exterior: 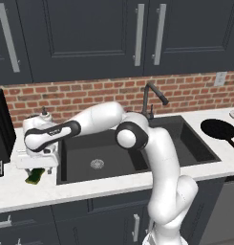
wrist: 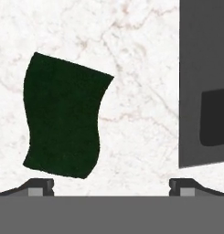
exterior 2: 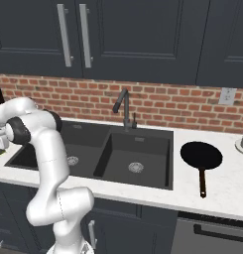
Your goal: Pick the pan and sponge and place them into the sink. Then turn on the water.
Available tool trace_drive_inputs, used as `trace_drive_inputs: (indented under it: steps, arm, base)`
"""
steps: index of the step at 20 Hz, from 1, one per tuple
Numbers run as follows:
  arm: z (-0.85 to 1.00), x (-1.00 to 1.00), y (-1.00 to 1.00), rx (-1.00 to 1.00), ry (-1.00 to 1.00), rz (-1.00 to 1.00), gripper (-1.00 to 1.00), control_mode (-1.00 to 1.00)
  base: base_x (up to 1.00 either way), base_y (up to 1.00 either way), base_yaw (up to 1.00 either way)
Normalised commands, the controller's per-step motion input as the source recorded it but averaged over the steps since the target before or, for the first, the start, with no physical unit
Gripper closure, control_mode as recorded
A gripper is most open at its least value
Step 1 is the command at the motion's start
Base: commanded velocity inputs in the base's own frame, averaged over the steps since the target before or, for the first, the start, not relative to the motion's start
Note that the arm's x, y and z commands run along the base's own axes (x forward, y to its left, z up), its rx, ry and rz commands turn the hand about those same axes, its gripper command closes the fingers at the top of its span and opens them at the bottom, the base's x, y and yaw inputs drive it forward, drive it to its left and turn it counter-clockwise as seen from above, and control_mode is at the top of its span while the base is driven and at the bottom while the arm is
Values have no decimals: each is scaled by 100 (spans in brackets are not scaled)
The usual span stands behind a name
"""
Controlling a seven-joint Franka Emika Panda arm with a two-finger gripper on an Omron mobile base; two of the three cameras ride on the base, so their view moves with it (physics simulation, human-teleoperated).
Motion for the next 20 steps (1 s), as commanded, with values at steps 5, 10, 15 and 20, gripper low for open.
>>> trace_drive_inputs:
  steps: [5, 10, 15, 20]
  arm:
    - [-7, 0, 0, 6, -4, 0, -100, -100]
    - [-3, 0, 5, 8, -7, 0, -100, -100]
    - [-16, 0, 0, 5, -5, 0, -100, -100]
    - [-14, 0, 0, 1, 0, 0, -100, -100]
  base:
    - [0, 0, 0]
    - [0, 0, 0]
    - [0, 0, 0]
    - [0, 0, 0]
